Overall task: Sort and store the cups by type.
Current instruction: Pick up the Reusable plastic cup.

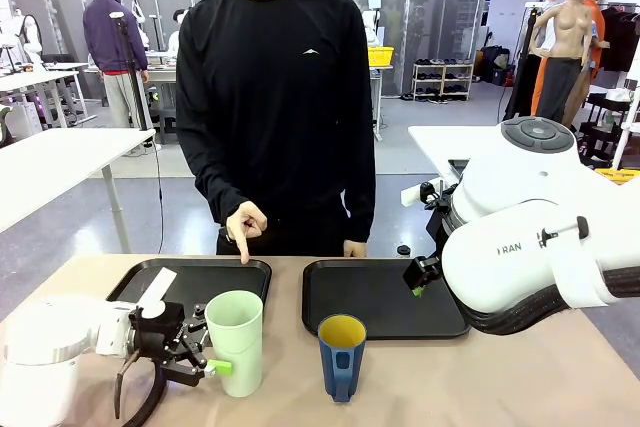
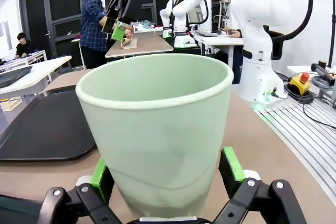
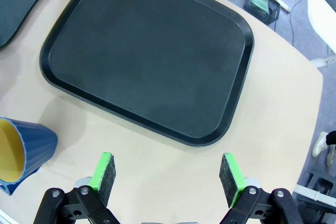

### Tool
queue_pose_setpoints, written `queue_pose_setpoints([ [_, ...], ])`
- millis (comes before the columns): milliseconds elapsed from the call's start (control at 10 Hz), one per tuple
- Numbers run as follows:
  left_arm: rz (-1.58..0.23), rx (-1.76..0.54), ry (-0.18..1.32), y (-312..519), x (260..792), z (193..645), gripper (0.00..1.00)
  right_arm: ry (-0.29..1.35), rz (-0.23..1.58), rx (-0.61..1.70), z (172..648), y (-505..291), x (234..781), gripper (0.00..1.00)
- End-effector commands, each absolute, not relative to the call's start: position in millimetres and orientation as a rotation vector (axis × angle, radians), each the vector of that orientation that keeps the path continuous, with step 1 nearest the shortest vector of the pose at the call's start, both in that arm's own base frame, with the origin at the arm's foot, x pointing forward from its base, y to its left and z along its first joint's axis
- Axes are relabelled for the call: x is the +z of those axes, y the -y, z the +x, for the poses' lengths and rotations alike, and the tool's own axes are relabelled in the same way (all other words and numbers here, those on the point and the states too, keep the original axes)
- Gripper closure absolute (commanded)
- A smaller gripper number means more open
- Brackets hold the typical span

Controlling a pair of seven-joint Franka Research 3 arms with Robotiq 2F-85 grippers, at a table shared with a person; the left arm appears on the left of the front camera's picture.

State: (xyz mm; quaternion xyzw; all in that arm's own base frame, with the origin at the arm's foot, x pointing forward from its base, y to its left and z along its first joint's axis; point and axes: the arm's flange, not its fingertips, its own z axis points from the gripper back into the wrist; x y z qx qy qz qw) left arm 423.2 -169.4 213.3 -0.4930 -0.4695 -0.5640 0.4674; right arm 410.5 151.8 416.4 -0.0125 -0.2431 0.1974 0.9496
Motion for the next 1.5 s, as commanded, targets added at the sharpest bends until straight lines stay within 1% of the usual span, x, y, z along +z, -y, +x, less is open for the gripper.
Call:
queue_pose_setpoints([
  [0,-1.22,-1.365,1.138,174.4,209.8,427.9,0.0,0.495,-0.025,0.402,410.9,-151.9,416.3,0.0],
  [200,-1.234,-1.359,1.15,177.1,209.6,429.4,0.0,0.495,-0.025,0.402,410.9,-151.9,416.3,0.0],
  [400,-1.225,-1.338,1.173,177.7,208.7,432.2,0.18,0.495,-0.025,0.402,410.9,-151.9,416.3,0.0],
  [1000,-1.207,-1.337,1.174,172.5,214.9,426.7,0.77,0.495,-0.025,0.402,410.9,-151.9,416.3,0.0],
  [1200,-1.196,-1.333,1.148,168.0,227.5,417.3,0.77,0.495,-0.025,0.402,410.9,-151.9,416.3,0.0],
  [1400,-1.223,-1.356,1.161,155.9,248.4,406.7,0.77,0.495,-0.025,0.402,410.9,-151.9,416.3,0.0],
])
